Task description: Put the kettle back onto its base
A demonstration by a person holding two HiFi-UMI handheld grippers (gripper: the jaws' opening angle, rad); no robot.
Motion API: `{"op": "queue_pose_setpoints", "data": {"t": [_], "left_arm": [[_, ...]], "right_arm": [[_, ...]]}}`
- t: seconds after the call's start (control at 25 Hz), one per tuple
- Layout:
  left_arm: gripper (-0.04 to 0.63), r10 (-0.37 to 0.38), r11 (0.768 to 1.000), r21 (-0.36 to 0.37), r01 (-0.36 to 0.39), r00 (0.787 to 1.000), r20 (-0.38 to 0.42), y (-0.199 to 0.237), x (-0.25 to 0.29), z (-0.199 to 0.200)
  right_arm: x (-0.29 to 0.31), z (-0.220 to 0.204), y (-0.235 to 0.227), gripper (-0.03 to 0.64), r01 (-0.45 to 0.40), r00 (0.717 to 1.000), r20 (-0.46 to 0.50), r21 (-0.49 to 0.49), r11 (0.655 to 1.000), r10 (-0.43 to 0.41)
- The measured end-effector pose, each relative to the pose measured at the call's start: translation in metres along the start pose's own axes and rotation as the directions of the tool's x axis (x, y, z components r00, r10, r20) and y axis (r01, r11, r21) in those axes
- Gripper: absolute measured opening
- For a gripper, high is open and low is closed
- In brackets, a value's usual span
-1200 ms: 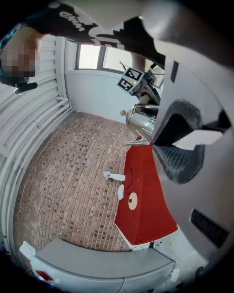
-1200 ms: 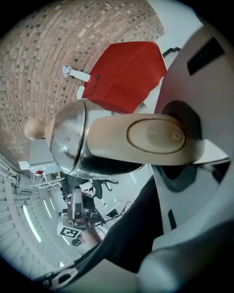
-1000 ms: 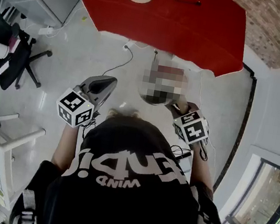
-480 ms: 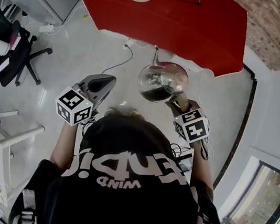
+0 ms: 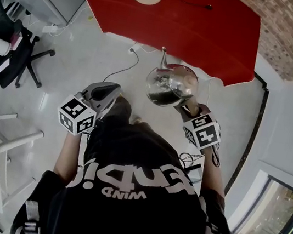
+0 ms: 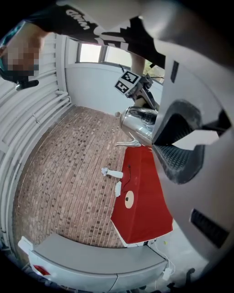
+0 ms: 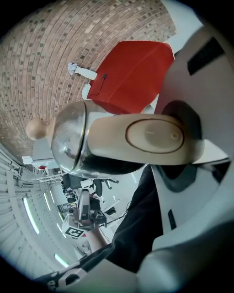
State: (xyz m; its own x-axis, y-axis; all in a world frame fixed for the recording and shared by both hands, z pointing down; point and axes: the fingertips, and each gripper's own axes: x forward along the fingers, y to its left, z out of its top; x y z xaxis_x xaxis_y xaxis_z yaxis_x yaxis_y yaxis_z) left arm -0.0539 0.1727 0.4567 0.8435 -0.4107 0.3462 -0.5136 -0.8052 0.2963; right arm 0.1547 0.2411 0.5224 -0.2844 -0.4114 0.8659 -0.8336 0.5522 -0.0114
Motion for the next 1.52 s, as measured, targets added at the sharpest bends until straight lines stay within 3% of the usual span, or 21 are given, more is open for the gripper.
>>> {"op": "queue_pose_setpoints", "data": {"t": [0.64, 1.52], "left_arm": [[0.009, -0.038, 0.999, -0.013, 0.038, 0.999, 0.001, 0.094, 0.056, 0.047], [0.009, -0.105, 0.994, 0.008, 0.106, 0.993, -0.059, 0.241, 0.105, 0.12]], "right_arm": [[0.041, 0.078, -0.054, 0.075, -0.011, 0.999, 0.034, 0.032, 0.999, 0.01], [0.105, 0.203, -0.128, 0.075, 0.036, 0.999, -0.004, 0.093, 0.995, -0.036]]}}
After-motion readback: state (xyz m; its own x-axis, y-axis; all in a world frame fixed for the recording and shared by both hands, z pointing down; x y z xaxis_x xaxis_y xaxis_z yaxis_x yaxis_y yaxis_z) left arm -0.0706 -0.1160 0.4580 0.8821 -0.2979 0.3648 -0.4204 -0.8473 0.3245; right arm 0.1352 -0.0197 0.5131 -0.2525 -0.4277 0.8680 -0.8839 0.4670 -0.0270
